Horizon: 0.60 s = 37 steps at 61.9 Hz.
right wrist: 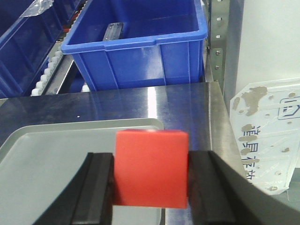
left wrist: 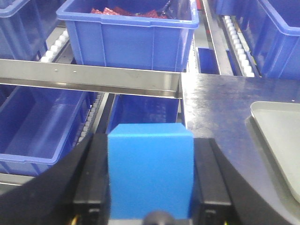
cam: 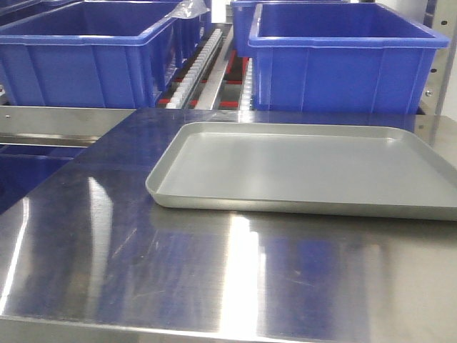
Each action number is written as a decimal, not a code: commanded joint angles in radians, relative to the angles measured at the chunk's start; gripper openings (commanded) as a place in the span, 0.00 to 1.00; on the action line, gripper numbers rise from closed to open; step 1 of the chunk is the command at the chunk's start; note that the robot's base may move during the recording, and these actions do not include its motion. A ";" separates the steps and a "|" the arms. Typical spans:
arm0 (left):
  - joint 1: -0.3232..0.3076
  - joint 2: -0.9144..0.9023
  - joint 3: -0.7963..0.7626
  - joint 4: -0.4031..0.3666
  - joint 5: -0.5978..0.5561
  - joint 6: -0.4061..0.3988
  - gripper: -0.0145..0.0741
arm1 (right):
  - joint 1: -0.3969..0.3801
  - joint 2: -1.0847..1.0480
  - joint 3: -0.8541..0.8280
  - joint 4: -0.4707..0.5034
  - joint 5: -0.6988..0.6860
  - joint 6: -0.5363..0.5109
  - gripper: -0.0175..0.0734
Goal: Sort and place red and blue blocks on shelf
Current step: 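Turn the base away from the table holding both cubes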
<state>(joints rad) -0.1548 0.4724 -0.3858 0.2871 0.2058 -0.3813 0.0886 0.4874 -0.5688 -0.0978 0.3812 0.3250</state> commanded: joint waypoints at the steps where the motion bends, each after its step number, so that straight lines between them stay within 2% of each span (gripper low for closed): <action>1: 0.000 0.001 -0.030 0.003 -0.084 0.001 0.31 | -0.005 0.002 -0.031 -0.017 -0.094 -0.003 0.26; 37: 0.000 0.001 -0.030 0.003 -0.084 0.001 0.31 | -0.005 0.002 -0.031 -0.017 -0.094 -0.003 0.26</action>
<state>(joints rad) -0.1548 0.4724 -0.3858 0.2871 0.2058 -0.3795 0.0886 0.4874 -0.5688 -0.0978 0.3812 0.3250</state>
